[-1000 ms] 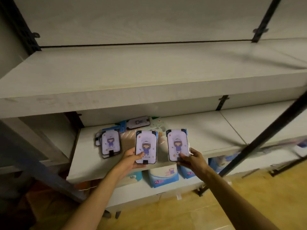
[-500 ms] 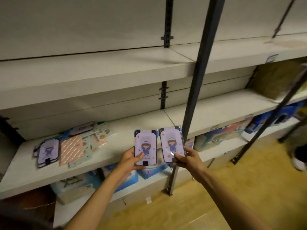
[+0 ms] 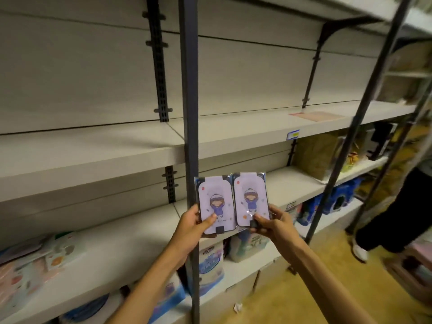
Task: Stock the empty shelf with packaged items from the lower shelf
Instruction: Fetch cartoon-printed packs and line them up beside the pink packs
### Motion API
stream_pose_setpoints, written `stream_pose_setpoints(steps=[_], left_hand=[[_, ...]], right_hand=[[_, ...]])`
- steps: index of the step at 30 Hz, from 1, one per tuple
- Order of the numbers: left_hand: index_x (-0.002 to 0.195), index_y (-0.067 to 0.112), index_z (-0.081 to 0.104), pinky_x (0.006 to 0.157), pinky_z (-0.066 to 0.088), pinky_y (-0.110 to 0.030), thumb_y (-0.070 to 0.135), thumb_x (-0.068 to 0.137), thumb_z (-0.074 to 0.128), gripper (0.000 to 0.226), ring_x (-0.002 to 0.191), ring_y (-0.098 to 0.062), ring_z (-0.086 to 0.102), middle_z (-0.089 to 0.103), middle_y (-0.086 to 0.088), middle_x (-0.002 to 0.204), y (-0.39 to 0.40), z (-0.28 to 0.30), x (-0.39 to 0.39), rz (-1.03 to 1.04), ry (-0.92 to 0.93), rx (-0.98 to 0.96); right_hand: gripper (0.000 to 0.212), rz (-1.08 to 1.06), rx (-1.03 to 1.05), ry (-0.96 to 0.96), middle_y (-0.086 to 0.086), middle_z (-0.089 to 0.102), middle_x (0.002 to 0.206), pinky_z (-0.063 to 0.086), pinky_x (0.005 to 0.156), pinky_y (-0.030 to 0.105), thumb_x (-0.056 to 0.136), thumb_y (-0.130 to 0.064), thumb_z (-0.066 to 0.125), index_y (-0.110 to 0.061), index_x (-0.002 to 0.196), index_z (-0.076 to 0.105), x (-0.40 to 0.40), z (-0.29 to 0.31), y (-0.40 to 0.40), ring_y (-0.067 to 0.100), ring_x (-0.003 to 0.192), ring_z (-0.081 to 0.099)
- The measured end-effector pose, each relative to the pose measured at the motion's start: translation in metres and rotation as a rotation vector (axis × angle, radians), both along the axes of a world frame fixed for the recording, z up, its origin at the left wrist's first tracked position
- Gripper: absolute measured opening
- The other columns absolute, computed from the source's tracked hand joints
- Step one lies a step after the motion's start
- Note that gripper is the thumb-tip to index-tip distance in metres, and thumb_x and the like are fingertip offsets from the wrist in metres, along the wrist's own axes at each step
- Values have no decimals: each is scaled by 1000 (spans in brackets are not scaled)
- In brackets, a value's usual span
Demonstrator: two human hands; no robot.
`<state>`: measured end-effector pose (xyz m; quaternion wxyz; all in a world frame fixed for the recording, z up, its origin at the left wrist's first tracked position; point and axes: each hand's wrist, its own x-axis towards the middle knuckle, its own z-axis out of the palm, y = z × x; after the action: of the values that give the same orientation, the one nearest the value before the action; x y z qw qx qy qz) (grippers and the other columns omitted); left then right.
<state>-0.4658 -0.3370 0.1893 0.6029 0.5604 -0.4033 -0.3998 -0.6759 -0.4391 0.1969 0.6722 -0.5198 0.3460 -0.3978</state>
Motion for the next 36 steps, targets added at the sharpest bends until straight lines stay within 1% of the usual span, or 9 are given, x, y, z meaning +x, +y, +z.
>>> stream_pose_setpoints(steps=[6, 11, 14, 16, 22, 26, 30, 34, 36], left_hand=[[117, 18, 64, 72, 62, -33, 12, 94, 67, 24, 94, -18, 74, 76, -3, 109, -102, 48, -46, -2, -49, -135], [103, 19, 67, 77, 61, -37, 6, 92, 68, 17, 91, -19, 73, 76, -6, 105, -185, 94, -65, 65, -72, -188], [99, 18, 66, 65, 60, -29, 1, 91, 67, 19, 80, -15, 70, 74, -4, 96, -229, 124, -70, 73, -97, -204], [98, 18, 66, 67, 59, -29, -1, 89, 67, 21, 80, -17, 70, 74, -5, 95, -256, 141, -70, 106, -117, -209], [106, 9, 71, 86, 59, -39, 3, 87, 68, 21, 95, -25, 73, 76, -10, 103, -336, 171, -68, 127, -160, -104], [93, 14, 71, 79, 57, -33, 2, 85, 70, 15, 87, -22, 71, 75, -9, 98, -386, 182, -71, 163, -194, -22], [99, 6, 69, 66, 53, -27, -3, 85, 65, 17, 81, -23, 67, 72, -14, 98, -440, 188, -77, 183, -208, 75], [108, 3, 67, 80, 56, -34, -7, 88, 62, 24, 90, -27, 67, 70, -16, 102, -484, 187, -87, 209, -157, 133], [108, 4, 66, 76, 56, -31, -8, 88, 62, 24, 88, -26, 67, 69, -15, 103, -500, 185, -92, 216, -114, 152]], right_hand=[[21, -34, -118, 30, 22, 70, 92, 62, 71, 32, 90, 4, 61, 2, 110, 63, -45, 57, -101, 29, 78, 69], [21, -18, -191, 37, 29, 63, 99, 62, 80, 38, 91, 4, 60, 8, 112, 61, -59, 100, -188, 37, 88, 62], [14, 8, -210, 12, 24, 64, 98, 62, 77, 33, 92, 4, 58, 3, 105, 64, -61, 123, -232, 33, 88, 62], [12, 26, -219, 16, 20, 66, 96, 62, 78, 33, 93, 3, 57, -1, 102, 65, -62, 136, -263, 29, 87, 65], [28, -16, -277, 73, 24, 69, 109, 63, 76, 35, 92, 0, 61, 6, 120, 60, -61, 163, -367, 32, 91, 70], [29, -22, -268, 152, 20, 71, 105, 62, 73, 32, 92, -1, 63, 7, 120, 58, -60, 183, -427, 29, 86, 73], [24, -10, -323, 330, 15, 71, 90, 57, 61, 24, 91, 0, 63, 9, 113, 61, -63, 194, -482, 22, 72, 71], [23, -13, -296, 459, 15, 68, 88, 57, 60, 25, 87, 0, 68, 8, 108, 61, -68, 192, -530, 23, 73, 67], [22, 5, -286, 493, 18, 68, 89, 57, 64, 28, 86, 0, 70, 10, 104, 62, -71, 186, -549, 26, 74, 67]])
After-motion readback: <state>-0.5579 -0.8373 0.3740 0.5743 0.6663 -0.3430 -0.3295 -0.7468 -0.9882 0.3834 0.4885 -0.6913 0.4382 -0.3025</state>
